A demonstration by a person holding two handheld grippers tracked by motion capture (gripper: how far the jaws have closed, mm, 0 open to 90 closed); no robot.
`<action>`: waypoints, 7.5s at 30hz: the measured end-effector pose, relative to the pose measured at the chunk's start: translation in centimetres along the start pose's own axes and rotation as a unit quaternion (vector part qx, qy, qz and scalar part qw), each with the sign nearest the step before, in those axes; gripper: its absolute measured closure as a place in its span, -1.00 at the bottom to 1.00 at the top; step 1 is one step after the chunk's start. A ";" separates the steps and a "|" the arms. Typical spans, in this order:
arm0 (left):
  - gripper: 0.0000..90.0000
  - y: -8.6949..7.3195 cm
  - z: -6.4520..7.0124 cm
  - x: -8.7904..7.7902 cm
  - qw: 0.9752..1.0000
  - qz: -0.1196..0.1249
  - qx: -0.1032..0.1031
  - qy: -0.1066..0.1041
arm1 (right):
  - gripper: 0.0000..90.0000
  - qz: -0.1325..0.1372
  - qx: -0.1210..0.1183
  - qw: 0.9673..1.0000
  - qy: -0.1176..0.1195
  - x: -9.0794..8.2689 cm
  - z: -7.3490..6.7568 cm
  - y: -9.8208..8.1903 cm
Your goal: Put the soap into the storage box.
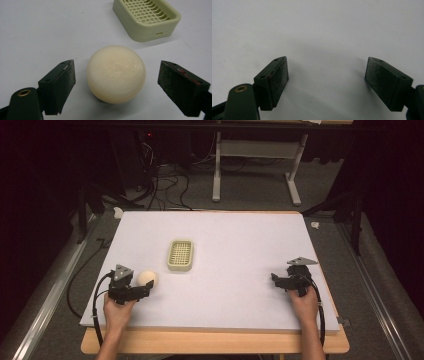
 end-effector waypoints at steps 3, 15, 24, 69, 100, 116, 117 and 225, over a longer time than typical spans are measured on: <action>-0.67 0.0 -0.1 0.6 1.000 -0.004 -0.003 -0.001 | -0.56 0.000 0.000 1.000 0.000 0.0 0.0 0.0; -0.67 0.0 -0.1 2.5 1.000 -0.030 -0.005 0.002 | -0.56 0.000 -0.001 1.000 0.000 0.0 0.0 0.0; -0.65 -0.2 -0.4 3.1 0.999 -0.041 -0.011 0.003 | -0.56 0.000 0.000 1.000 0.000 0.0 0.0 0.0; -0.45 0.6 0.2 2.6 0.999 -0.040 -0.009 -0.029 | -0.56 0.001 -0.001 1.000 0.000 0.0 0.0 0.0; -0.45 4.4 2.3 2.5 0.992 -0.045 0.027 -0.113 | -0.56 0.001 0.000 1.000 0.001 0.0 0.0 0.0; -0.45 6.3 2.8 3.3 0.991 -0.038 0.033 -0.125 | -0.56 0.002 -0.002 1.000 0.000 0.0 0.0 0.0; -0.45 6.6 2.8 3.4 0.990 -0.040 0.037 -0.127 | -0.56 0.001 -0.001 1.000 0.001 0.0 0.0 0.0; -0.47 12.4 2.9 11.3 0.996 -0.070 0.025 -0.054 | -0.55 0.002 -0.002 1.000 0.001 0.0 0.0 0.0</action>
Point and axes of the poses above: each handheld gripper's, and its own axes: x roughly forward along the jaws, y roughly out of its top, z roughly to its right, the point moved 2 cm from there along x, roughly forward along the jaws, and after that the axes turned 10 degrees about -y, right-handed, at the moved point
